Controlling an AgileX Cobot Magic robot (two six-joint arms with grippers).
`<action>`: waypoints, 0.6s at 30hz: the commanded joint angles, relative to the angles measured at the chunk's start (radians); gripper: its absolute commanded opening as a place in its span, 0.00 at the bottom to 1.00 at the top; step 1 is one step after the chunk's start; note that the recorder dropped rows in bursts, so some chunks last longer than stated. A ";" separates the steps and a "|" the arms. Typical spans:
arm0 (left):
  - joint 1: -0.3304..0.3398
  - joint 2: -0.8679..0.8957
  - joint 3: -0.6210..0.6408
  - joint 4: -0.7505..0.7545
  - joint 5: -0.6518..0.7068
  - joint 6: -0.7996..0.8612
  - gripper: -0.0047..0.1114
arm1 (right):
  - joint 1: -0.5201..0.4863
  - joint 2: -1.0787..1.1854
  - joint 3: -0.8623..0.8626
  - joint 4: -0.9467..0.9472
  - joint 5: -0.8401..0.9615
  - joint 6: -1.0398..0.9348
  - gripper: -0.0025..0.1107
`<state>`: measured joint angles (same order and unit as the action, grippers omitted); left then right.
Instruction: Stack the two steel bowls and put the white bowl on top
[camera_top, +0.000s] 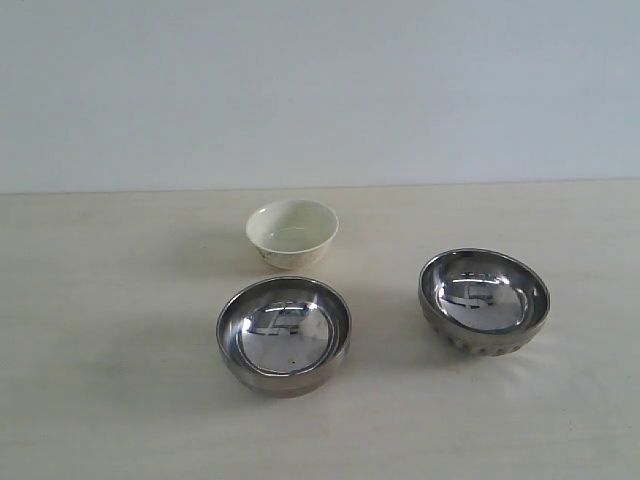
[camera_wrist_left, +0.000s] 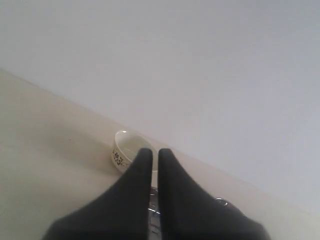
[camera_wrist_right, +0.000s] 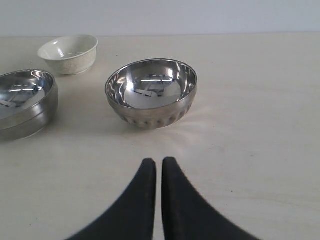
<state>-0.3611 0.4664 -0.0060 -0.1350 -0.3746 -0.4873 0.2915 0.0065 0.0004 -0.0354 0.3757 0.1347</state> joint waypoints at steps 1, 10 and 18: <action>0.021 -0.055 0.006 0.002 0.058 -0.002 0.07 | -0.003 -0.006 0.000 -0.001 -0.009 -0.002 0.02; 0.178 -0.358 0.006 0.050 0.213 0.223 0.07 | -0.003 -0.006 0.000 -0.001 -0.009 -0.002 0.02; 0.271 -0.466 0.006 0.050 0.440 0.318 0.07 | -0.003 -0.006 0.000 -0.001 -0.009 -0.002 0.02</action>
<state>-0.1183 0.0219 -0.0038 -0.0903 -0.0210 -0.1989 0.2915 0.0065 0.0004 -0.0354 0.3757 0.1347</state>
